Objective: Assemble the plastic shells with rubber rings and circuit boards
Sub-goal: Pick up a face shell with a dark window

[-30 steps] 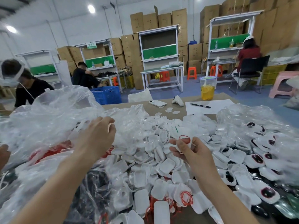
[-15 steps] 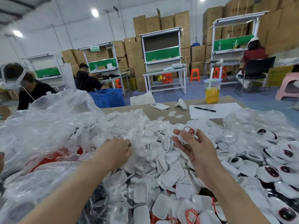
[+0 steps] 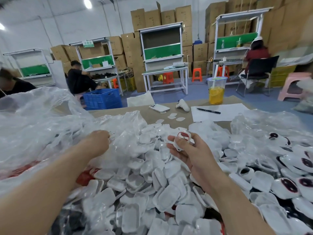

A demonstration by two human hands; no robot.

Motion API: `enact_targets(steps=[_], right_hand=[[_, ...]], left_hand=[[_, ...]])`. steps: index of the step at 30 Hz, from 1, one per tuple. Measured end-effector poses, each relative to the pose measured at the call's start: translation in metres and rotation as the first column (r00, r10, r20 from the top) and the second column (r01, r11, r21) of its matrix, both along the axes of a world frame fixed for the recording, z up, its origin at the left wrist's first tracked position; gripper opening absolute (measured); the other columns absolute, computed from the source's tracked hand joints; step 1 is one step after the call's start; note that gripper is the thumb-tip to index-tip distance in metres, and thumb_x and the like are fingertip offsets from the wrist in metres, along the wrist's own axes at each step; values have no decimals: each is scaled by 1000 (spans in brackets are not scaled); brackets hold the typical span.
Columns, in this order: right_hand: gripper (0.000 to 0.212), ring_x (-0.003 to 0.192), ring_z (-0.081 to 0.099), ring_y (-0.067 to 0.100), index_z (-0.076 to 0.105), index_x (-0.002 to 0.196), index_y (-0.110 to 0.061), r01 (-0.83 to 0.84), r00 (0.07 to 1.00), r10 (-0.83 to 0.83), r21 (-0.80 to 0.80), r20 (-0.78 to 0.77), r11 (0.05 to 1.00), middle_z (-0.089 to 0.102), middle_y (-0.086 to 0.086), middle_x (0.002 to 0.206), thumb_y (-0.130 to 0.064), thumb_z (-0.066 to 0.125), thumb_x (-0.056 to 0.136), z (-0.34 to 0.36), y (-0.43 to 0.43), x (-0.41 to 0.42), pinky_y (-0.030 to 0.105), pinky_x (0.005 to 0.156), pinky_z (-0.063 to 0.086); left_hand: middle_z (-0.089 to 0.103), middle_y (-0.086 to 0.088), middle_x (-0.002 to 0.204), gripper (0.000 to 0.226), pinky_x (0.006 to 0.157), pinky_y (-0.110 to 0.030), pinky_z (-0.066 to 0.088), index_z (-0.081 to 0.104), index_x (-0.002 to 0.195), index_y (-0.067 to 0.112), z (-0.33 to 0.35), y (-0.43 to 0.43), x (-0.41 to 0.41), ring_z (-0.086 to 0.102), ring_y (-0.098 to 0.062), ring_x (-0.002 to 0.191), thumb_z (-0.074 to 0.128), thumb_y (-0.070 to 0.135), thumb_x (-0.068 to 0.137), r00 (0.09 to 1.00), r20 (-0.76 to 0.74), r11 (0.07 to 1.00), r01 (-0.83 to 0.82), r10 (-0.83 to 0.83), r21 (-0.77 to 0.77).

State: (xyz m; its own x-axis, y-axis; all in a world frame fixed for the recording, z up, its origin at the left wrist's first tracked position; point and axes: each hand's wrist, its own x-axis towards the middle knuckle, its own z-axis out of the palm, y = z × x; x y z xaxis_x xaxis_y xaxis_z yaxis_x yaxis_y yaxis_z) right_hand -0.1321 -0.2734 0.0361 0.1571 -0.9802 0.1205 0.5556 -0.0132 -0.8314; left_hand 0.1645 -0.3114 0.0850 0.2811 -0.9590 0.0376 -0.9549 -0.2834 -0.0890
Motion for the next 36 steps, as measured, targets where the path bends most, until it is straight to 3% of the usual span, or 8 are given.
enact_targets(steps=[4,8,11,14,17,25,32,36], right_hand=[[24,91,75,26,54,121,-18,30,999,-30,1,14,1000,76,10,105,-7,57,100,0,-3,-4,24,71,58],[22,81,73,24,59,114,-18,42,999,-41,25,-23,999,69,10,102,-2,54,100,7,-2,-2,25,67,57],[23,75,70,21,59,111,-19,31,999,-31,24,-31,999,66,8,98,0,53,99,17,3,0,24,62,56],[22,68,68,15,60,109,-21,90,995,-90,-5,-38,996,62,7,99,-3,60,96,33,14,-4,21,58,52],[23,58,59,10,59,107,-21,204,977,-208,-82,-38,976,60,1,88,-4,66,93,47,30,-21,20,55,49],[8,48,50,13,60,105,-25,417,905,-424,-109,-48,902,64,-7,73,-25,54,101,42,85,-89,24,47,42],[25,46,48,13,61,106,-22,494,869,-492,-80,48,866,68,-3,74,-27,36,104,35,95,-118,24,45,41],[29,45,50,14,62,108,-18,481,877,-478,-57,54,875,71,1,78,-31,36,104,27,94,-122,23,44,42]], left_hand=[[58,-14,138,36,102,-34,41,57,134,8,-9,-9,6,55,-32,124,41,10,102,996,-76,999,-34,35,24],[63,-14,132,36,99,-38,43,58,136,10,5,15,-25,58,-31,120,43,17,104,948,-289,916,4,-131,-401],[71,0,114,29,86,-26,46,65,126,19,11,57,-69,63,-8,99,47,20,103,850,-317,799,181,-420,-574],[63,22,95,26,78,-17,48,66,121,30,-1,111,-117,57,9,81,48,29,102,731,-317,760,410,-605,-505],[66,17,104,29,95,-30,42,66,119,31,-25,150,-156,56,-6,96,43,34,102,690,-109,655,607,-715,-450],[71,11,87,22,115,-49,34,75,96,28,-41,176,-212,68,-17,100,81,21,76,715,226,634,694,-661,-341],[56,4,120,31,93,-31,35,54,129,25,-60,171,-266,54,-23,113,43,14,103,645,-39,626,724,-763,-289],[48,6,124,49,51,-22,16,45,133,28,-59,165,-266,56,-18,101,43,0,93,674,-120,684,708,-729,-176]])
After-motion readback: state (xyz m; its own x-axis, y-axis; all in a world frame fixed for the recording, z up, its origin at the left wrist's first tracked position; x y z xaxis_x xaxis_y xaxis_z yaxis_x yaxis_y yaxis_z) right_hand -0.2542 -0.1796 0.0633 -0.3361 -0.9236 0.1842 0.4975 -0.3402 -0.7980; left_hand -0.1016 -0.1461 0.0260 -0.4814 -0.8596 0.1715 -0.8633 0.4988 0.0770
